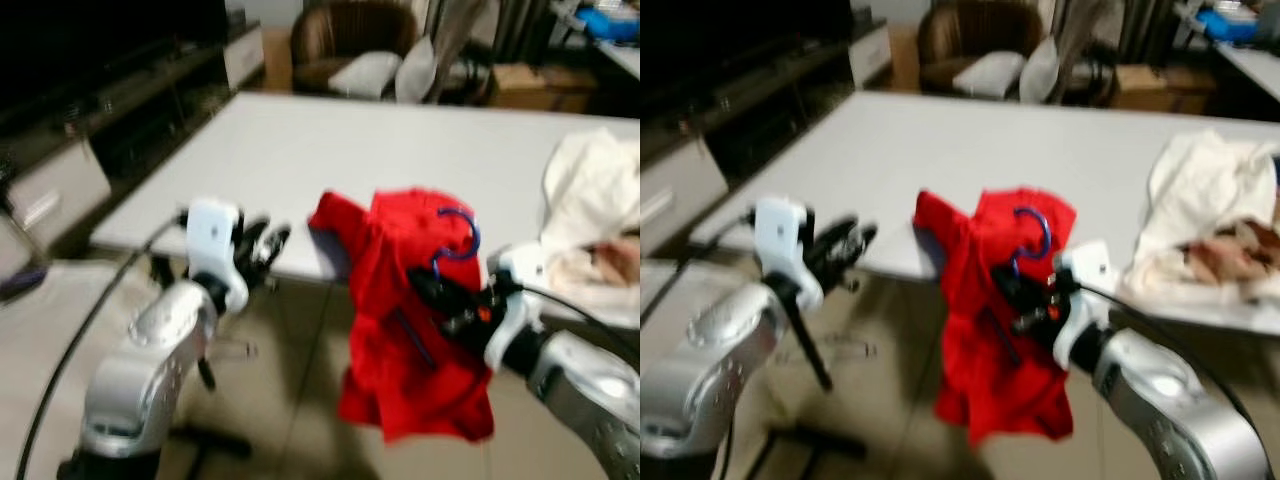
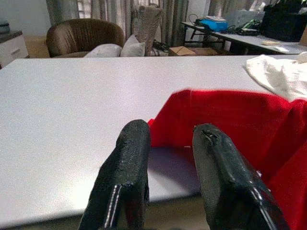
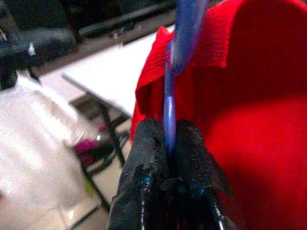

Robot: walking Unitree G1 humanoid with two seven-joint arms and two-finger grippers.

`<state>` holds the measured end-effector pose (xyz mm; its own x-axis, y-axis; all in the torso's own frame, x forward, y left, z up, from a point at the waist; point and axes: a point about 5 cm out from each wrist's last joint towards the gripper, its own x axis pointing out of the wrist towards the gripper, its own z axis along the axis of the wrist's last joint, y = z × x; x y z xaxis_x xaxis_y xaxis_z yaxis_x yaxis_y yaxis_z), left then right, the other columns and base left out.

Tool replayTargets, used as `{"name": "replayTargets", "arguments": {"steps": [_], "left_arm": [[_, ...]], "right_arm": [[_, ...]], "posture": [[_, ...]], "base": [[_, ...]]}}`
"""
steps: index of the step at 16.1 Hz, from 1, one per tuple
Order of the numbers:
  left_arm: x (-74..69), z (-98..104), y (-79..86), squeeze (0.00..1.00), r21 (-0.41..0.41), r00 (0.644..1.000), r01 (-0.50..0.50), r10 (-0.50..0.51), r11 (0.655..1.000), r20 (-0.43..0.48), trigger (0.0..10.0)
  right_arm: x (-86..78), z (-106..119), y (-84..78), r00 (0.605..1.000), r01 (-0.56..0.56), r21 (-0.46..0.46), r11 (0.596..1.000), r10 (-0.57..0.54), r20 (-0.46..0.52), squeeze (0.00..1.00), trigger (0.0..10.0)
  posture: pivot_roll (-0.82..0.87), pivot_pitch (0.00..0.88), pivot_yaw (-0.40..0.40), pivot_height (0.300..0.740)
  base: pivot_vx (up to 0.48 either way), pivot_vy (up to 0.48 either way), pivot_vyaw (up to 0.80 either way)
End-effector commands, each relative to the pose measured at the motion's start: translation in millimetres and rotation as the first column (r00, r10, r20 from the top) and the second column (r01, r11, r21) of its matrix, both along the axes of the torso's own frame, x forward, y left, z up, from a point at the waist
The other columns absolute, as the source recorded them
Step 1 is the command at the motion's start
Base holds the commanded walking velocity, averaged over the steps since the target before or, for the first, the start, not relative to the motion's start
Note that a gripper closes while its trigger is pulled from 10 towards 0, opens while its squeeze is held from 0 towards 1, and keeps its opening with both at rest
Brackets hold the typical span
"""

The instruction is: Hang hanger

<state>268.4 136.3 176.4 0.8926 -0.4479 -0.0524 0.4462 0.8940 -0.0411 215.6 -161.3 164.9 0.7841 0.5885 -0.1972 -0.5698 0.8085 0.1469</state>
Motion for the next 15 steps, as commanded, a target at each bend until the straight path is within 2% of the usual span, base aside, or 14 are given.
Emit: {"name": "replayTargets", "arguments": {"steps": [1,9,15], "left_arm": [[-0.8,3,1.8,0.00,0.013,1.000,0.000,0.000,1.000,0.018,10.0],[-9.5,-1,6.1,0.00,0.039,1.000,0.006,-0.006,0.999,-0.004,10.0],[-11.5,-1,5.2,0.00,0.048,1.000,0.007,-0.007,0.999,-0.005,10.0]], "right_arm": [[-0.6,5,1.5,0.999,-0.022,-0.008,1.000,0.022,0.026,0.00,10.0],[-16.0,5,-8.1,0.980,-0.196,-0.032,0.980,0.195,-0.026,0.00,10.0],[-18.9,6,-12.7,0.967,-0.252,-0.050,0.966,0.250,-0.045,0.00,10.0]], "posture": [[-0.03,0.000,0.044,0.740],[-0.02,0.000,0.026,0.740],[-0.02,0.000,0.015,0.740]], "base": [[0.000,0.000,0.80],[0.000,-0.480,0.80],[0.000,-0.480,0.80]]}}
